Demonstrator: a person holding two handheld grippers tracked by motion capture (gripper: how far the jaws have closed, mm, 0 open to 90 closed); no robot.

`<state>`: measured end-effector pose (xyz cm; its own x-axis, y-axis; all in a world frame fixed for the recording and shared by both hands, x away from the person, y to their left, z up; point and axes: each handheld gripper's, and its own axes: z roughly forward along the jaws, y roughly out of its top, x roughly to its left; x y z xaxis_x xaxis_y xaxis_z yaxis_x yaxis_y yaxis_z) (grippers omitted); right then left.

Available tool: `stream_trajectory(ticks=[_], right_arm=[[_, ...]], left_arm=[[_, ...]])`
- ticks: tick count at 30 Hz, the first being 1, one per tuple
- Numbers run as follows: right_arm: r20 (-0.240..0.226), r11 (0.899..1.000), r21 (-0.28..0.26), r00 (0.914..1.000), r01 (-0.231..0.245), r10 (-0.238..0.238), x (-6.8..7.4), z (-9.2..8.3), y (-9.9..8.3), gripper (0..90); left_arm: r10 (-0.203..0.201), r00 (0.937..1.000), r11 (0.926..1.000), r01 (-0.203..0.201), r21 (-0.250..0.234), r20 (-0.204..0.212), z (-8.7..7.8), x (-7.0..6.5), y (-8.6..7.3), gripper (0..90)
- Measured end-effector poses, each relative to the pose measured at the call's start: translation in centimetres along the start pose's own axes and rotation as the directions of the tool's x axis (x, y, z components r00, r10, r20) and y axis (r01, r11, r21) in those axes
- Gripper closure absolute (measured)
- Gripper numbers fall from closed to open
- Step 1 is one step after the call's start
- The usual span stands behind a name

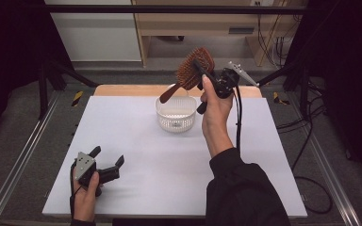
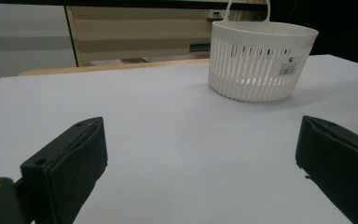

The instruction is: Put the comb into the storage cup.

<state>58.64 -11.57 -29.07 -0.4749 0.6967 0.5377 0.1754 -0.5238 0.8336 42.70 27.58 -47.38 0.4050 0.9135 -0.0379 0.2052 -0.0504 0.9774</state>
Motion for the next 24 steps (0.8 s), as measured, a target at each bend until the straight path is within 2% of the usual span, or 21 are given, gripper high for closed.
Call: stream_trajectory(ticks=[6,12,24], right_arm=[[0.002,1.0,-0.006,1.0,-0.002,0.002,0.0,0.0,-0.1,51.5],[0.02,1.0,0.005,0.9995,0.023,-0.023,-0.2,0.2,-0.5,51.4],[0.054,1.0,0.013,0.9985,-0.004,0.003,-2.7,0.9,-3.0,51.4]], left_arm=[[-0.003,1.0,1.0,0.003,0.003,0.002,0.0,0.0,0.0,2.0],[-0.005,1.0,1.0,0.005,0.002,0.006,0.1,-0.1,0.0,2.0],[-0.002,0.9999,0.9999,0.002,0.01,0.013,0.2,-0.2,-0.1,2.0]])
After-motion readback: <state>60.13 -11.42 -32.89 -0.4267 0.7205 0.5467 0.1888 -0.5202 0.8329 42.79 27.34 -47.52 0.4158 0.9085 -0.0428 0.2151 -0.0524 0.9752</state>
